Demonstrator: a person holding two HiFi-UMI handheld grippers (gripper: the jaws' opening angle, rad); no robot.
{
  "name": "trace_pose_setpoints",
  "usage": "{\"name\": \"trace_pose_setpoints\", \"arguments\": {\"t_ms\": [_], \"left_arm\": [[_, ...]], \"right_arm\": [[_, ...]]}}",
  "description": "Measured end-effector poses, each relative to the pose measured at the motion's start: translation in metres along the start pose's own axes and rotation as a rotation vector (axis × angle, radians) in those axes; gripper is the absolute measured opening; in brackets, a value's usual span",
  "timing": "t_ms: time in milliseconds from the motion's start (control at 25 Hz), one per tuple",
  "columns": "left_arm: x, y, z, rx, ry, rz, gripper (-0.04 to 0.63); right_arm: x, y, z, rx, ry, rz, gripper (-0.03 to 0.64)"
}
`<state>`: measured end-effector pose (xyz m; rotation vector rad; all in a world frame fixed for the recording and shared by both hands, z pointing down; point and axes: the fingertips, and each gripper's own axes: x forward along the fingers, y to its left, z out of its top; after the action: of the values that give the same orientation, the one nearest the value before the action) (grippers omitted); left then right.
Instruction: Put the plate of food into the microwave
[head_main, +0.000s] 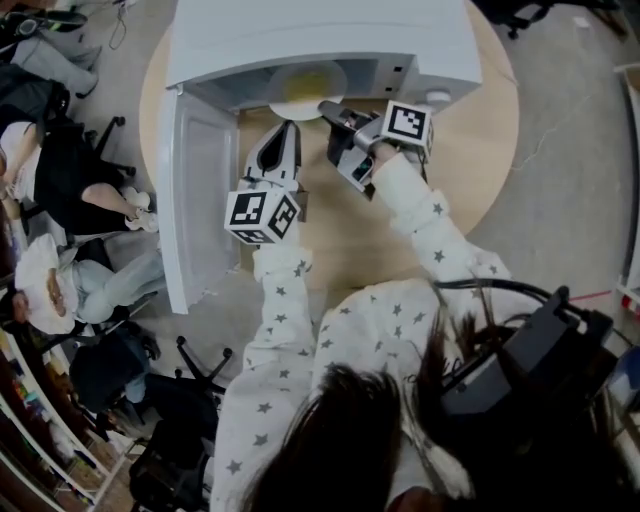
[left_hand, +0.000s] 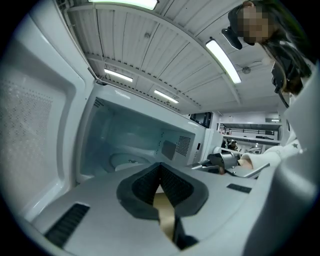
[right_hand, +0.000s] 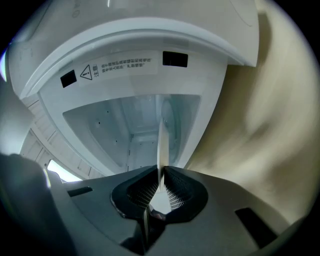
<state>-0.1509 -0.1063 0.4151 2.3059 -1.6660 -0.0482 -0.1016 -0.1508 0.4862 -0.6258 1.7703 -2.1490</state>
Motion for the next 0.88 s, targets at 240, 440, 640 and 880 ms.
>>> {"name": "trace_pose_setpoints", "arguments": {"t_ms": [240,440,640,880], "left_arm": [[-0.011,-0.003,-0.007,-0.061,0.003,0.049,0.002],[-0.003,-0.009,-0.003,-0.063,0.014,0.009,0.002],[0.005,-0.013,-0.005,-0.059,0.025,-0.01,0.002],[0.011,-0.015,-0.008,-0.062,0.038,-0.025,0.002]], "right_arm": [[-0.004,-0.006,-0.015,0.005,0.06,-0.07,0.026],[-0.008,0.002,-0.008,0.011,0.014,-0.067,0.026],[-0.008,0.002,0.001,0.008,-0.016,-0.055,0.026],[-0.008,0.004,0.008,-0.034,-0.037,-0.057,0.026]]}}
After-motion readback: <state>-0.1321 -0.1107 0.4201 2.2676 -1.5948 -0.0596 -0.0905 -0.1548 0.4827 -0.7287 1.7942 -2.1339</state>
